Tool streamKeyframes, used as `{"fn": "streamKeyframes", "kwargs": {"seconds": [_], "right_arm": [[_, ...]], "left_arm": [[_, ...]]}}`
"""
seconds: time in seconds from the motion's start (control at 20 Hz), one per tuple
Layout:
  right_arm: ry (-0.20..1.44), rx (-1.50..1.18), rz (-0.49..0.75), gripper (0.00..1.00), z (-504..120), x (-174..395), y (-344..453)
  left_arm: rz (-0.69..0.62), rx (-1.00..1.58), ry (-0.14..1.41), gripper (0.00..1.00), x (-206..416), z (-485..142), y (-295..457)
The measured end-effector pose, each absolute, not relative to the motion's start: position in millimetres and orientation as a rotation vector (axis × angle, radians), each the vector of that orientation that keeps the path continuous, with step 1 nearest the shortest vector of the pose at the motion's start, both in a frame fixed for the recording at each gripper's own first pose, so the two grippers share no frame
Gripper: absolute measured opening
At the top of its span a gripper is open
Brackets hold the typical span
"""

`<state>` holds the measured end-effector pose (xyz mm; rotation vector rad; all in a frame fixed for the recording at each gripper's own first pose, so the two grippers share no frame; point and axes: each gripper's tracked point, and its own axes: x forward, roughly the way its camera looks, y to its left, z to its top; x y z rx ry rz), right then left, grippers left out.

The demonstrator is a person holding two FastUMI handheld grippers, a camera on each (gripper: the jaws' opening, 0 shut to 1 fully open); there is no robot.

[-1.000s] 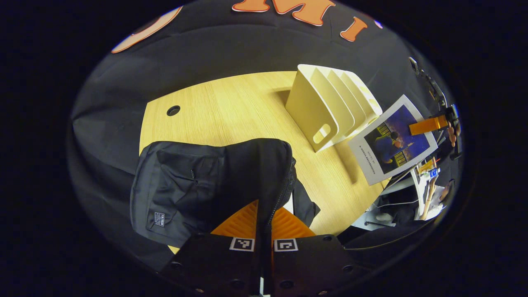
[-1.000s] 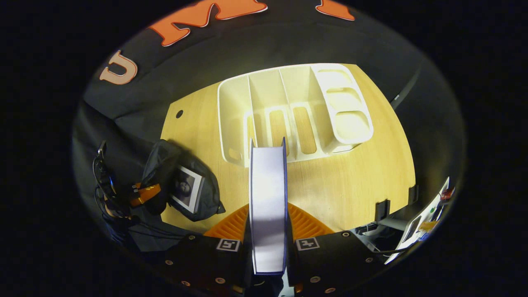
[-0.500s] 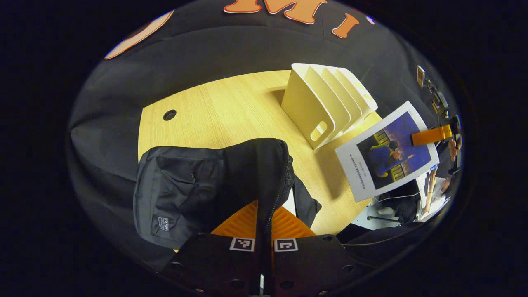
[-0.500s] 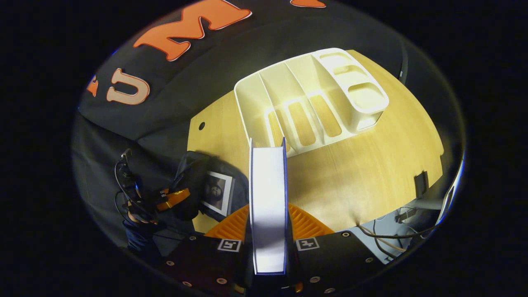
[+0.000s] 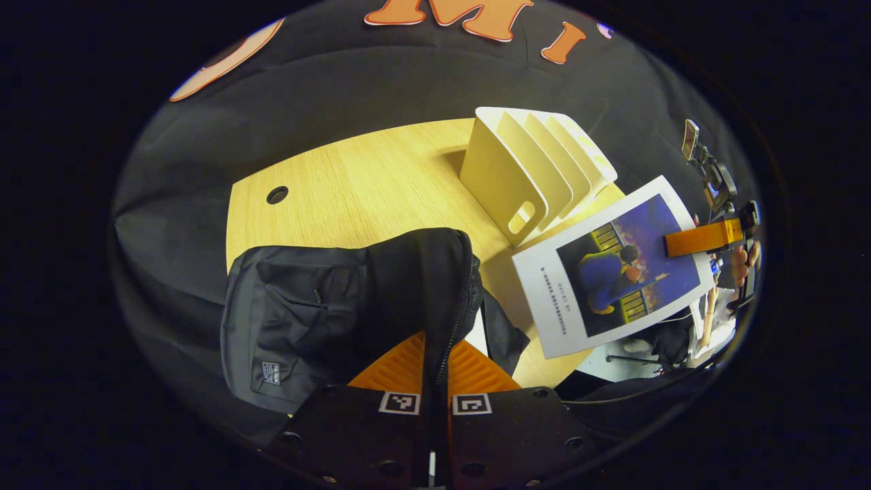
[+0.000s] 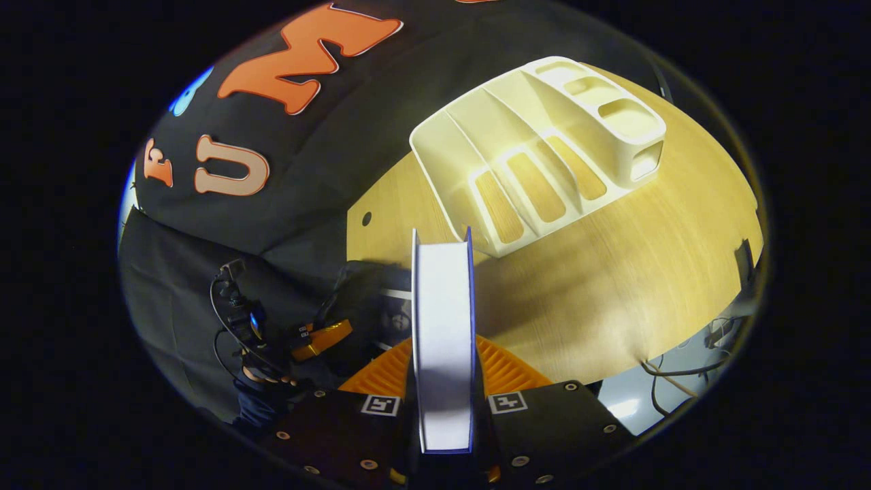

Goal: Open the schoolbag, grab two books from the bookshelf and put them into the schoolbag.

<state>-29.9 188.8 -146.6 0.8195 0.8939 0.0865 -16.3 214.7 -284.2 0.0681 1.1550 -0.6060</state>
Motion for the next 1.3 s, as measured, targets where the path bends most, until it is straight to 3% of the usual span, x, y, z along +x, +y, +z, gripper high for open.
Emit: {"fn": "streamKeyframes", "kwargs": {"seconds": [0.8,1.3], "right_arm": [[0.767,0.964,0.300,0.33,-160,27,273],[0.749,1.035,0.304,0.32,-199,50,302]], "left_arm": [[-0.590,0.026,1.129,0.04,-14,-283,210],[-0.592,0.001,1.115,0.04,-13,-285,207]]}}
